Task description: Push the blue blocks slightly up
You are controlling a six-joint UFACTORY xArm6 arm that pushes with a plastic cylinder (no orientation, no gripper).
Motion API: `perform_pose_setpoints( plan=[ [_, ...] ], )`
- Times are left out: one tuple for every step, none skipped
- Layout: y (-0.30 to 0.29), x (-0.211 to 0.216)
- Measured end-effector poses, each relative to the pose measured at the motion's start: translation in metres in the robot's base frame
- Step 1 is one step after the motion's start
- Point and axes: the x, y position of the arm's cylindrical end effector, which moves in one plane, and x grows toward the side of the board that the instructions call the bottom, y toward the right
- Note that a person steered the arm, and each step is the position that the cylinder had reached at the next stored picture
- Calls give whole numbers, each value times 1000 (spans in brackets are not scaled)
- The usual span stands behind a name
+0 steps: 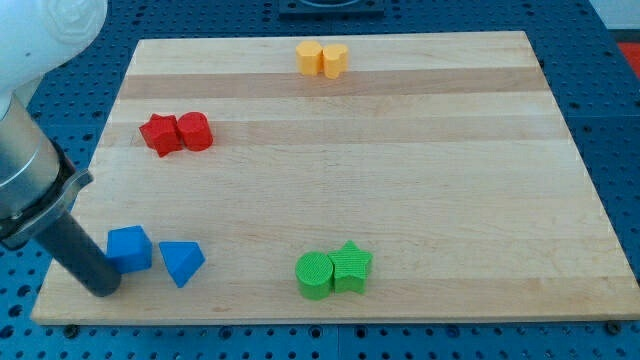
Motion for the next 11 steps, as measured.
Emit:
perform_pose_setpoints(
  plan=[
    [19, -65],
    [22, -106],
    [21, -105],
    [2, -82],
    [-18, -18],
    [-16, 31],
    [-11, 32],
    [53, 32],
    [64, 32],
    [64, 32],
    [64, 8]
  ],
)
